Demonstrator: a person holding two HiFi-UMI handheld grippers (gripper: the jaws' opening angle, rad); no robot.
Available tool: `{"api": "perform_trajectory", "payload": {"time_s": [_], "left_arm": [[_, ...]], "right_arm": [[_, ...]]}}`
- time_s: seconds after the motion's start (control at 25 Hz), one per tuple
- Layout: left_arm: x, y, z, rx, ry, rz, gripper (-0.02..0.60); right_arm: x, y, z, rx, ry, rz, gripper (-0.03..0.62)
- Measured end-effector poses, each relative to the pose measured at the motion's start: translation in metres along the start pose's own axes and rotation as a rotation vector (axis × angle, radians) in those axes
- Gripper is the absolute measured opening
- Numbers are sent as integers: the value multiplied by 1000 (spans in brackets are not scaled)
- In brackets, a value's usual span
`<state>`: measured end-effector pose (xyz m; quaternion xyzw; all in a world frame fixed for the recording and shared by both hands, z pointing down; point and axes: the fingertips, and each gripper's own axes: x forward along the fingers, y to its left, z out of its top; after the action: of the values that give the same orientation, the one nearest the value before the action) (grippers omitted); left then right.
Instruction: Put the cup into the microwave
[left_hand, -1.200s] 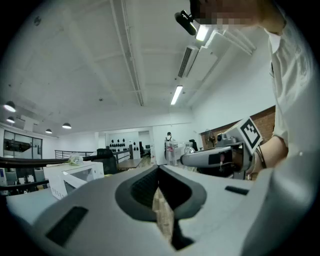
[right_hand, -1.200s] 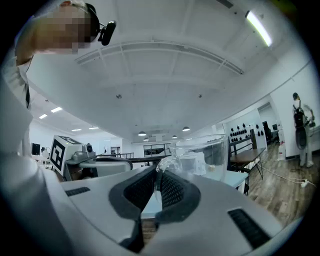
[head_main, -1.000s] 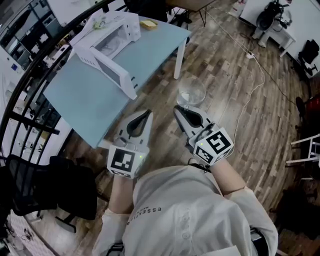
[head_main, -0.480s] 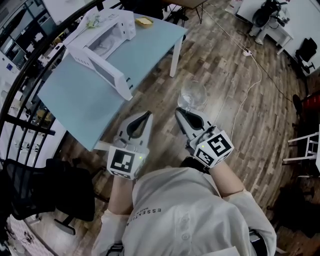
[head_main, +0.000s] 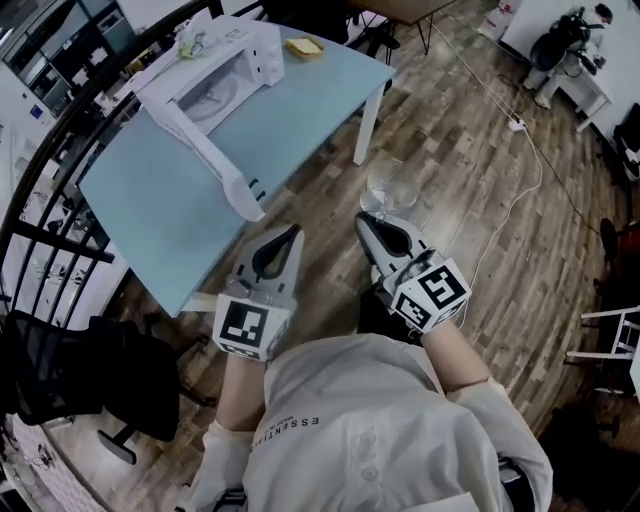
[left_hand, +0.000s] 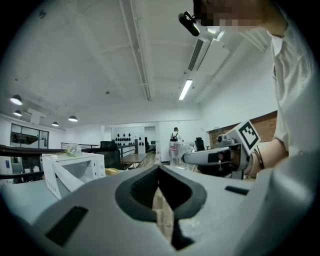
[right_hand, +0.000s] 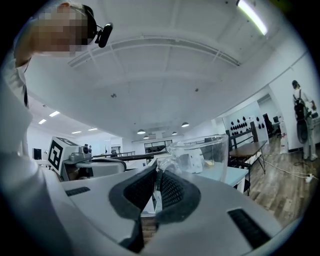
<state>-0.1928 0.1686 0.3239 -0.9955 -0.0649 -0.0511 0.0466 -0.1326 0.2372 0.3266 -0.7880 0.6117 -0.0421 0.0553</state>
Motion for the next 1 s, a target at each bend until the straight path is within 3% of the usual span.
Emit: {"api": "perform_trajectory", "payload": {"time_s": [0.2, 0.36, 0.6, 0.8, 1.0], "left_arm": [[70, 23, 1, -16, 11, 131, 2], [131, 45, 4, 19, 31, 194, 2], [219, 72, 8, -10, 47, 308, 3], [256, 92, -4, -59, 82, 405, 2], [272, 117, -16, -90, 117, 471, 2]], "right_arm": [[43, -68, 6, -17, 10, 139, 21], [76, -125, 16, -59, 28, 223, 21], [119, -211, 29, -77, 67, 337, 21], [150, -256, 27, -75, 108, 418, 21], [187, -274, 17, -65, 144, 489, 21]]}}
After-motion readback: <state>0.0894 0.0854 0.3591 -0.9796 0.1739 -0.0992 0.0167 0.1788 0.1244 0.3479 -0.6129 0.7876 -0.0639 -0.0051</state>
